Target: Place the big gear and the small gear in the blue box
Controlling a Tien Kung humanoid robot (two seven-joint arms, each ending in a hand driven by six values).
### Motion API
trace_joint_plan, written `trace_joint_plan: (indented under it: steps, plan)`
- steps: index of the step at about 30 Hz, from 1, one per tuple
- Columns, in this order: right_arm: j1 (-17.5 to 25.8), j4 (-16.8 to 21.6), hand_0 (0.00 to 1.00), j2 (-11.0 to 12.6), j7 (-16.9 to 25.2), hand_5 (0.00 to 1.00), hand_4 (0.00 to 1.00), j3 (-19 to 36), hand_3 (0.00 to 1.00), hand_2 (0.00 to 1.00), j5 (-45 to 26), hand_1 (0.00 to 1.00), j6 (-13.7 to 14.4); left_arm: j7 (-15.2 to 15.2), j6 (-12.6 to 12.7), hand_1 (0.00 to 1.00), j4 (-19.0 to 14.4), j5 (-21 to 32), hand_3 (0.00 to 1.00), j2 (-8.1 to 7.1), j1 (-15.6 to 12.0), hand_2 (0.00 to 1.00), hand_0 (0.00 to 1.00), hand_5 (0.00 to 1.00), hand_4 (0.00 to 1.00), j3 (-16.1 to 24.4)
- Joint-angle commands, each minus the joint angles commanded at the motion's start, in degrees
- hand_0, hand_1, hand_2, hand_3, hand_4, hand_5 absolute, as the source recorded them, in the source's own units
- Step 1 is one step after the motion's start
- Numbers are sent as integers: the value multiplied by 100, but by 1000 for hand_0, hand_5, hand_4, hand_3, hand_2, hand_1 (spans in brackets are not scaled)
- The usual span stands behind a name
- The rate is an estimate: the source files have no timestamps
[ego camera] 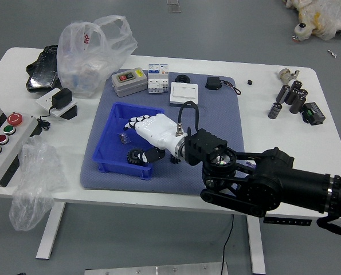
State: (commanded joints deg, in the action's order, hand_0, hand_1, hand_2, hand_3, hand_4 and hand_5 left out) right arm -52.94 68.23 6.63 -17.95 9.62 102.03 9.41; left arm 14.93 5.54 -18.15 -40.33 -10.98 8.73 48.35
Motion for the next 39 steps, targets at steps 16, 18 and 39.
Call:
trace_joint_plan:
  steps: [16,18,39]
  plan:
    - [802,950,446,788,-240,281,798,1501,856,870,-429,713,335,-27,11,586,7,58,745,23,-51,586,656,613,741,-34]
    - [958,1080,446,909,-486,281,798,1533,856,870,-543,713,102,-26,13,586,8,61,745,23,-65,586,656,613,741,-33]
    - [1242,807,421,876,-1155,285,828,1294,847,847,-363,619,-606,-49,0,587,17,49,744,30,-47,586,656,608,742,-44]
